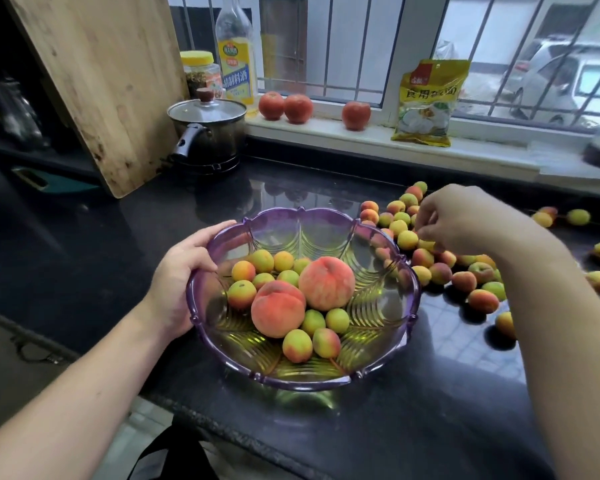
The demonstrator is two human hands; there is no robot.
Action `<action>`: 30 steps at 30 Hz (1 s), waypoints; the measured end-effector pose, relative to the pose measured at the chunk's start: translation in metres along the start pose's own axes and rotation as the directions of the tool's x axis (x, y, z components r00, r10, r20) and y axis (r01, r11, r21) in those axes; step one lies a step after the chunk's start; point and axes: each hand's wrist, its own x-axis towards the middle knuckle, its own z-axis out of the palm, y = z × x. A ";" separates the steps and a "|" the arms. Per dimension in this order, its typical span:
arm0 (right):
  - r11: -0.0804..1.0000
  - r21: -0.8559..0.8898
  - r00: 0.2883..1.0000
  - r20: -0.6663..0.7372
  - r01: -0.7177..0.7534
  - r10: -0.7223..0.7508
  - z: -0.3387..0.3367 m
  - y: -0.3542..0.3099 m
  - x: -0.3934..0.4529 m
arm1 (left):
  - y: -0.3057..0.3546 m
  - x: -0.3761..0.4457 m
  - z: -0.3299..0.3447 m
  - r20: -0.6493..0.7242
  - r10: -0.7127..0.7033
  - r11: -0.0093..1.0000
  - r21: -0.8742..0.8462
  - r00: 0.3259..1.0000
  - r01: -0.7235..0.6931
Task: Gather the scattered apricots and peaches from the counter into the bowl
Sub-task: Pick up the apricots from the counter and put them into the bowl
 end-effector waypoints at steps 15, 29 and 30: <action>0.968 -0.230 0.980 0.192 0.096 -0.052 0.030 -0.033 -0.005 | 0.013 0.010 -0.032 -0.353 0.147 0.988 -0.001 0.924 -0.157; 0.603 0.752 0.867 0.087 0.265 -0.491 -0.021 -0.066 -0.055 | 0.000 -0.006 -0.018 -0.247 0.274 0.935 0.294 0.929 -0.197; 0.613 0.746 0.848 0.126 0.261 -0.515 -0.015 -0.070 -0.055 | -0.003 -0.010 -0.014 -0.249 0.298 0.924 0.318 0.922 -0.213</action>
